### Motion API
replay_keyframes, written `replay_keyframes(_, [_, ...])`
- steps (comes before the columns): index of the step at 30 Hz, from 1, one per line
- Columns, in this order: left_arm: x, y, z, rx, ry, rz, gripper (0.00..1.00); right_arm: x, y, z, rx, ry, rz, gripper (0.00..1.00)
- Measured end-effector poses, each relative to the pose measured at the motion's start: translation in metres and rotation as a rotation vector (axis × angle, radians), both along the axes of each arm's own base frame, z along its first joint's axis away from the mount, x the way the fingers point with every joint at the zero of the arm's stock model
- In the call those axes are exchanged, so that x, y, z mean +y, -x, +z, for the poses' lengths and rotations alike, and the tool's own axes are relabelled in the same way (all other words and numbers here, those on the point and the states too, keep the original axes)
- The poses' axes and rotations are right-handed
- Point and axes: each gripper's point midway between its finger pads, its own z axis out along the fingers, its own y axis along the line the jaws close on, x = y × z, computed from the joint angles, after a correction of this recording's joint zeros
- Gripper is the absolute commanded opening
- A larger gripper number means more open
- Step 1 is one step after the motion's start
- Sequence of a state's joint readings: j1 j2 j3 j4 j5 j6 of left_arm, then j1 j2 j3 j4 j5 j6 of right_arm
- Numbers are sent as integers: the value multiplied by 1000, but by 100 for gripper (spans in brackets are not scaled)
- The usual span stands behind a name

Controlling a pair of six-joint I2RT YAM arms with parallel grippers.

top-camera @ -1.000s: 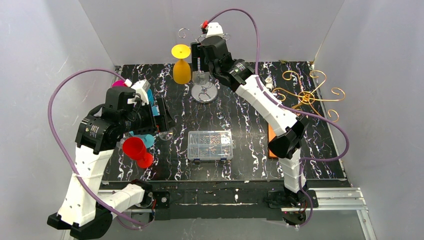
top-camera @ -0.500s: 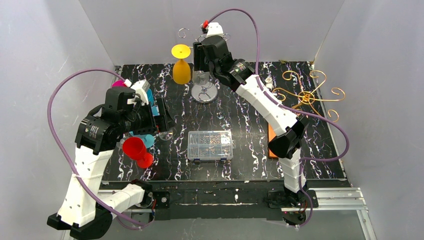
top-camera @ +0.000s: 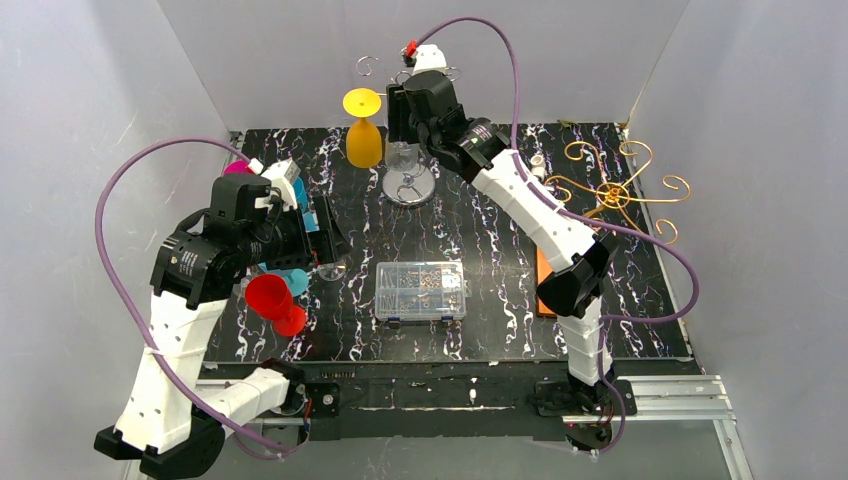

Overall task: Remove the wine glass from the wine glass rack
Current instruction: Pick up the wine glass from the wine rack.

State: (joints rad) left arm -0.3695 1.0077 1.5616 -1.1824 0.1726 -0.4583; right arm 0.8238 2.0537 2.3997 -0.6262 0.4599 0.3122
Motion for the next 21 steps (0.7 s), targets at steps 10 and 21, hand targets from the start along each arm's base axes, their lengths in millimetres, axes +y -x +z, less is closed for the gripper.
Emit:
replay_keyframes(10, [0, 0, -2, 7, -1, 3, 98, 0, 4, 3, 3, -3, 14, 45])
replay_keyframes(21, [-1, -2, -6, 23, -5, 5, 98, -4, 12, 17, -9, -26, 36, 44])
